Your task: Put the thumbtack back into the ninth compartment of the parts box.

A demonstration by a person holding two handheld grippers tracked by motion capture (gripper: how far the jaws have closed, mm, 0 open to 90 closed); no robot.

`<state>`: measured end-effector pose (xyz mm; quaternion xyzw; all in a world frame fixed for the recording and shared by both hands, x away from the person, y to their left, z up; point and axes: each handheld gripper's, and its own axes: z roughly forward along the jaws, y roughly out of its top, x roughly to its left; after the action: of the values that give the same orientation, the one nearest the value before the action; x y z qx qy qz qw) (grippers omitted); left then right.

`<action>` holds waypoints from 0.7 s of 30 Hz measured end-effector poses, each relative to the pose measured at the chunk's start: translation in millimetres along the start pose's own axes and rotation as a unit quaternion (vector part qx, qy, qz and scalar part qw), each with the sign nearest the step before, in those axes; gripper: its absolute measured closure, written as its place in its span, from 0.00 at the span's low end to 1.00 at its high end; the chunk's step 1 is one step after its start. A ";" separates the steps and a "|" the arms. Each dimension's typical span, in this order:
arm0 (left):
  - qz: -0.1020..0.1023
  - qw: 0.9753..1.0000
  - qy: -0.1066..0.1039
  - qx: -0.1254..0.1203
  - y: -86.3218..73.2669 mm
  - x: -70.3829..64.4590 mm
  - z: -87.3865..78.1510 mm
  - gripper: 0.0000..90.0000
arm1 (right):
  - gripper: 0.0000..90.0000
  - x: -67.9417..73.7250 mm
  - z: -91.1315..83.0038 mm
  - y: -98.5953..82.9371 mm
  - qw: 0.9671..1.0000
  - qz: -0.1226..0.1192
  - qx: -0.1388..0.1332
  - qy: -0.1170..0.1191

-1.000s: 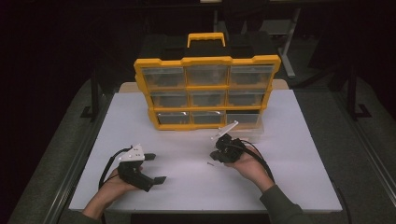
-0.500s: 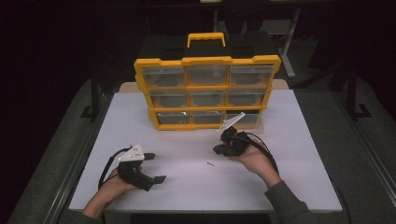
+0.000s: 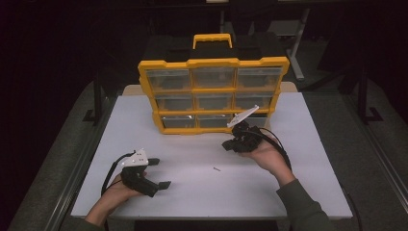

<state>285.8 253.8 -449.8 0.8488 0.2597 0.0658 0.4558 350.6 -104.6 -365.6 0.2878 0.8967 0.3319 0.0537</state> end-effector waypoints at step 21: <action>-0.009 1.000 -0.003 -0.004 -1.0 -0.6 -2.2 0.02 | 0.96 -18.0 -32.4 20.4 1.000 0.004 -0.017 -0.020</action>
<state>284.1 255.5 -449.2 0.8449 0.2661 0.0597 0.4602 366.0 -120.3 -329.5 0.2970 0.8884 0.3419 0.0751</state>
